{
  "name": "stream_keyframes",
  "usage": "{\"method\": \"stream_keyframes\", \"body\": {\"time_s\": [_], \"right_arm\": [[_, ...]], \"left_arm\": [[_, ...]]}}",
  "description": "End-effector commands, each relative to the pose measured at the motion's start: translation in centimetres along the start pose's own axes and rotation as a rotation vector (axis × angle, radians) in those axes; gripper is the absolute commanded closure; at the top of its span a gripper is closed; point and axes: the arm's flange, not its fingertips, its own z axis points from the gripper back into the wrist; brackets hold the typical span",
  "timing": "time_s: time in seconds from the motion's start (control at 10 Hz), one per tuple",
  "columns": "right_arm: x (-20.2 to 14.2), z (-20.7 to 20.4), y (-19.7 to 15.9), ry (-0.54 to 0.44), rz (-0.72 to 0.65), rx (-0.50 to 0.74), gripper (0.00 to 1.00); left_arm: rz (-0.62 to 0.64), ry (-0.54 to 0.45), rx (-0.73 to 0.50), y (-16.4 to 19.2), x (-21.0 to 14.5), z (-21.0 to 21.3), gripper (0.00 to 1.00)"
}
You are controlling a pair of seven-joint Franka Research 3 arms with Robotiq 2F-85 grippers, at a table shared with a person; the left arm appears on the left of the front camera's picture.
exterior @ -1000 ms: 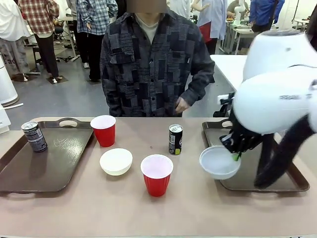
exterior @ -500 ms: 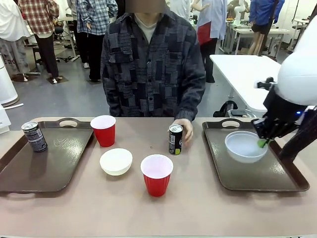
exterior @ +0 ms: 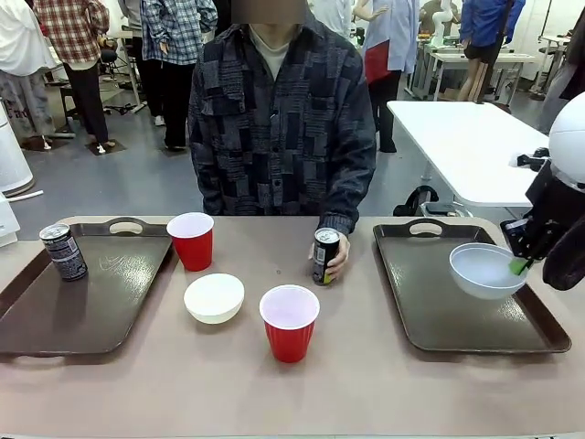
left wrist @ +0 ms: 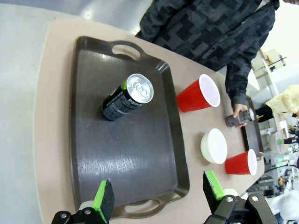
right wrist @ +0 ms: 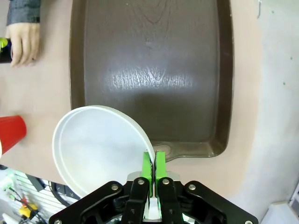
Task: Prepare tableware on both trays.
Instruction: Pick up a Picnic Bowl from the table and place it on a Handle tray.
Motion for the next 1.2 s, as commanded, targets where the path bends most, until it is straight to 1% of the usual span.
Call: {"method": "stream_keyframes", "body": {"time_s": [0.0, 0.1, 0.2, 0.3, 0.4, 0.5, 0.6, 0.7, 0.8, 0.9, 1.0, 1.1], "right_arm": [[0.0, -0.1, -0.5, 0.001, -0.013, 0.003, 0.96], [0.9, -1.0, 0.3, 0.008, -0.001, -0.01, 0.96], [2.2, -2.1, -0.3, 0.004, -0.022, 0.019, 0.96], [2.9, -3.5, -0.3, 0.025, -0.021, 0.018, 0.96], [2.7, -4.7, -0.1, 0.054, -0.002, 0.009, 0.96], [2.2, -5.3, -0.2, 0.069, 0.005, 0.023, 0.96], [-1.7, -4.0, 1.7, 0.054, 0.086, 0.046, 0.96], [-6.5, -1.8, 3.8, -0.067, 0.19, -0.011, 0.96], [-7.3, -0.9, 3.1, -0.088, 0.147, -0.036, 0.96], [-6.5, -1.5, 2.4, -0.048, 0.114, -0.022, 0.96], [-5.9, -2.2, 1.8, -0.016, 0.109, 0.01, 0.96], [-5.5, -2.7, 1.6, -0.004, 0.104, 0.018, 0.96]], "left_arm": [[-0.004, -0.007, -0.016, 0.2, -0.1, 0.1, 0.0], [-0.004, -0.007, -0.016, 0.2, -0.1, 0.1, 0.0], [-0.004, -0.007, -0.016, 0.2, -0.1, 0.1, 0.0], [-0.004, -0.007, -0.016, 0.2, -0.1, 0.1, 0.0], [-0.004, -0.007, -0.016, 0.2, -0.1, 0.1, 0.0], [-0.004, -0.007, -0.016, 0.2, -0.1, 0.1, 0.0], [-0.004, -0.007, -0.016, 0.2, -0.1, 0.1, 0.0], [-0.004, -0.007, -0.016, 0.2, -0.1, 0.1, 0.0], [-0.004, -0.007, -0.016, 0.2, -0.1, 0.1, 0.0], [-0.004, -0.007, -0.016, 0.2, -0.1, 0.1, 0.0], [-0.004, -0.007, -0.016, 0.2, -0.1, 0.1, 0.0], [-0.004, -0.007, -0.016, 0.2, -0.1, 0.1, 0.0]]}}
